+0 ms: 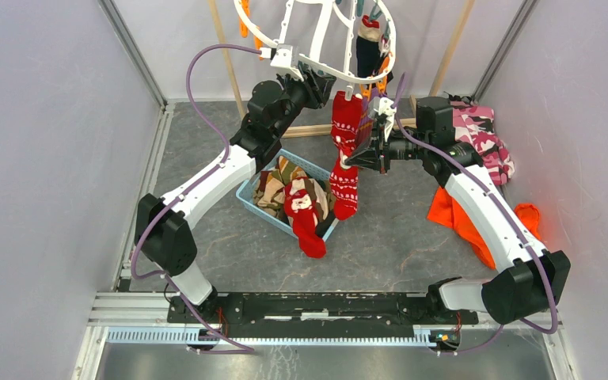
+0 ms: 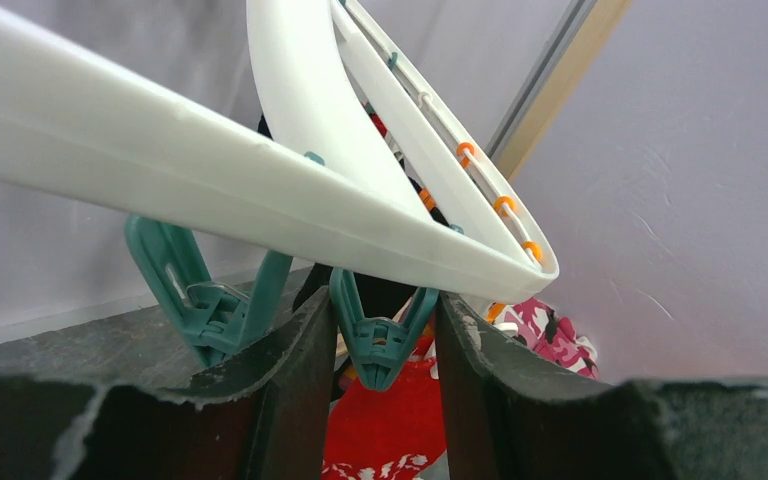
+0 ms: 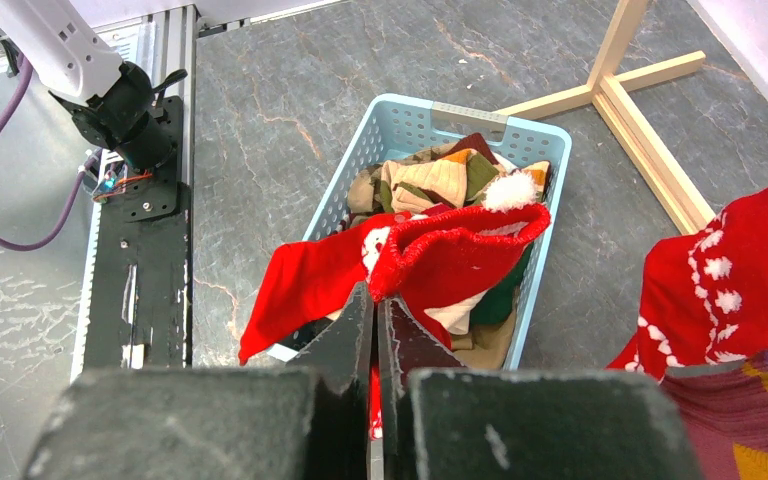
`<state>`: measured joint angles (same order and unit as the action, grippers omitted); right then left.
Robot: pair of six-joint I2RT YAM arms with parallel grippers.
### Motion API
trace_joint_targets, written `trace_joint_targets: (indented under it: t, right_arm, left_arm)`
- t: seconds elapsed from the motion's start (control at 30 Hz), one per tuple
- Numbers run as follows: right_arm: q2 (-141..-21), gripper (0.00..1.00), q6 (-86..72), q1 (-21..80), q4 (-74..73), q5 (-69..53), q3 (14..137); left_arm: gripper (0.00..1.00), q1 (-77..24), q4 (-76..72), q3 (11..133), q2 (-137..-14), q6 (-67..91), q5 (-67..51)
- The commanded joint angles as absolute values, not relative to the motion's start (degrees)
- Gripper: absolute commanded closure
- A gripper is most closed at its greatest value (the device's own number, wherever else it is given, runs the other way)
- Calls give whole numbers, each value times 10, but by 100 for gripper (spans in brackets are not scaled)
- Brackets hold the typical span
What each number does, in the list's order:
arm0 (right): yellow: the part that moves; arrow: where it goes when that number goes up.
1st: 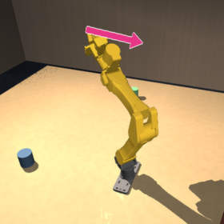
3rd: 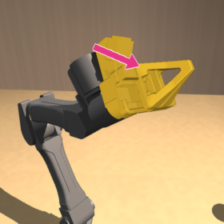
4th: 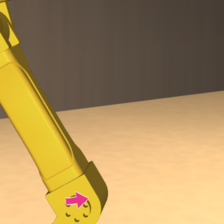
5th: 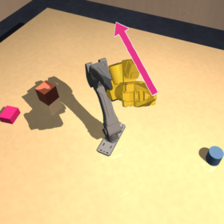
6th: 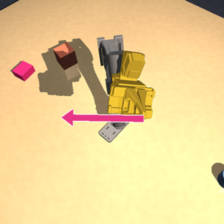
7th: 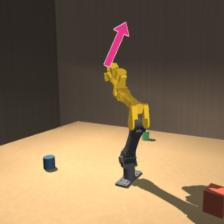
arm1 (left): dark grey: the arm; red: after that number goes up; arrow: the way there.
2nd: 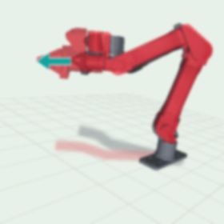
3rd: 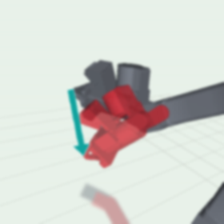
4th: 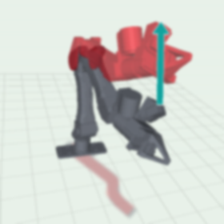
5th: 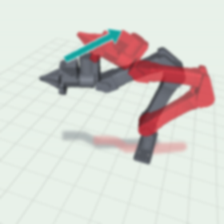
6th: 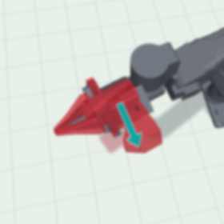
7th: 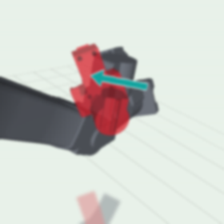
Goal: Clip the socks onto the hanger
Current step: Open the clamp at the hanger.
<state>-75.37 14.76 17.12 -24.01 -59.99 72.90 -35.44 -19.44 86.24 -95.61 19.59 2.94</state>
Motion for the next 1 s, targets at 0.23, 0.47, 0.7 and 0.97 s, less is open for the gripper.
trace_joint_targets:
  t: [0.23, 0.47, 0.7, 0.97]
  right_arm:
    - [-735, 100, 142, 168, -224, -610, 730]
    - [-733, 100, 142, 168, -224, -609, 729]
    - [-732, 100, 144, 169, -226, -606, 729]
    - [-765, 100, 197, 185, -291, -503, 836]
  left_arm:
    - [54, -357, -223, 884, -942, 167, 37]
    - [76, -358, -225, 883, -939, 177, 34]
    - [93, -361, -212, 884, -936, 183, 48]
    - [98, -376, -142, 916, -935, 203, 96]
